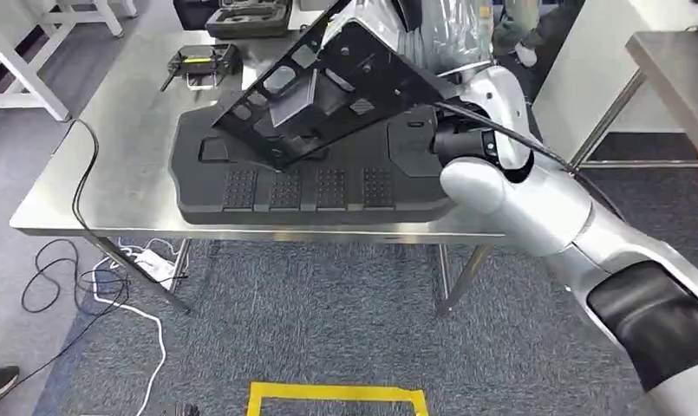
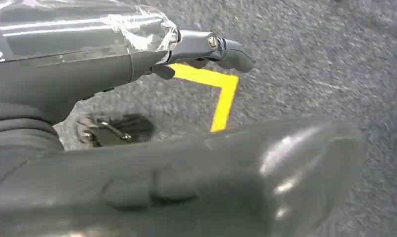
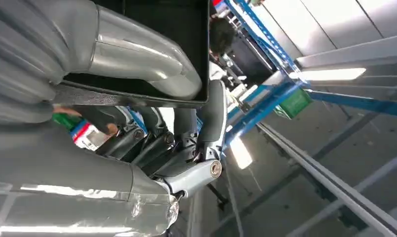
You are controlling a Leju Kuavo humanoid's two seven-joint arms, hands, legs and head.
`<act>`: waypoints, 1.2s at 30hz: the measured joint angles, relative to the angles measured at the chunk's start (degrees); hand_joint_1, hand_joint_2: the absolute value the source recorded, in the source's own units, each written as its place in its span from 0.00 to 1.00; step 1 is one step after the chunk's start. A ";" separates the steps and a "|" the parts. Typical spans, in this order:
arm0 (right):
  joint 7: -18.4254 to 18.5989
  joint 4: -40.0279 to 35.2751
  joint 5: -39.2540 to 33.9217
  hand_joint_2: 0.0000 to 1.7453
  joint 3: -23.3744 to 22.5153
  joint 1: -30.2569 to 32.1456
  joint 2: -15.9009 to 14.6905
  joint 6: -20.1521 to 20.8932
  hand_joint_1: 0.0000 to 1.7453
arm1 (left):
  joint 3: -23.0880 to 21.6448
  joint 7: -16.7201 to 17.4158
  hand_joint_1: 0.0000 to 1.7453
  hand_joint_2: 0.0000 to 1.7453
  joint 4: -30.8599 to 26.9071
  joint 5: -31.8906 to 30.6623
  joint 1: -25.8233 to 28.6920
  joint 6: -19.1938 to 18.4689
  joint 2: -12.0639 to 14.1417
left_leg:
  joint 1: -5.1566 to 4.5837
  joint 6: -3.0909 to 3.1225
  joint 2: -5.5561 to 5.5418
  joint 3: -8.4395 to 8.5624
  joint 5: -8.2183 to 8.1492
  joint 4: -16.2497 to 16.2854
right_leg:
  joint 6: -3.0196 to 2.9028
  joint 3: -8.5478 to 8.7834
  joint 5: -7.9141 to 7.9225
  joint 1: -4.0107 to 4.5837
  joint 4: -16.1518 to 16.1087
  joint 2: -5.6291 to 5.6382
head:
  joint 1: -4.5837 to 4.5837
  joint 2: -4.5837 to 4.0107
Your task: Take the parts from the cabinet and place them on the table.
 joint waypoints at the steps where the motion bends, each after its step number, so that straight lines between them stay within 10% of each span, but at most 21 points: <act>1: -0.02 0.31 -0.13 1.00 0.06 -0.26 -0.17 -0.30 0.97 | -0.02 0.00 0.00 0.00 0.00 0.02 0.31 0.00 0.17 | -0.47 0.30 0.02 0.10 0.94 -0.51 | 0.21 0.19 0.19 0.25 -0.19 0.15 | 0.96 0.00; 5: 0.13 0.41 -0.50 1.00 -0.04 -0.07 -0.39 -0.85 0.96 | -0.02 0.00 0.00 0.00 -0.02 0.04 0.11 0.22 0.17 | -0.26 0.63 0.17 2.85 1.46 -6.39 | 1.28 0.74 0.63 -0.06 -2.17 -0.06 | -0.11 0.00; 6: 0.11 0.48 -0.48 1.00 -0.18 -0.15 -0.61 -0.94 0.98 | 0.00 0.00 0.00 0.00 0.00 0.09 -0.01 0.28 0.24 | 0.06 -0.98 0.36 4.19 1.06 -8.47 | 1.40 0.54 0.20 -0.10 -1.33 -0.20 | 0.06 0.00; 7: 0.07 0.59 -0.48 1.00 -0.11 -0.61 -0.63 -0.94 1.00 | 0.00 -0.02 0.00 0.00 0.00 0.02 -0.04 0.28 0.26 | -0.57 -2.21 -0.16 4.30 1.06 -8.67 | 1.17 0.94 4.48 -0.27 -2.78 -0.33 | 0.83 0.00; 8: -0.02 0.61 -0.35 1.00 -0.09 -0.79 -0.59 -1.22 1.00 | 0.00 0.02 0.00 0.00 0.00 0.07 -0.15 0.28 0.22 | -0.22 -2.36 -0.12 4.30 1.00 -8.73 | 0.34 1.86 1.89 0.25 -3.20 -0.32 | 0.54 0.00; 36: 0.52 0.68 0.02 1.00 -0.81 -0.63 -0.96 -1.16 0.98 | -0.04 0.50 0.00 0.00 0.00 -0.63 -0.18 0.00 0.06 | 0.08 -2.24 -0.21 4.14 0.06 -7.25 | 0.14 3.02 1.02 0.23 -4.37 -0.36 | 0.52 0.00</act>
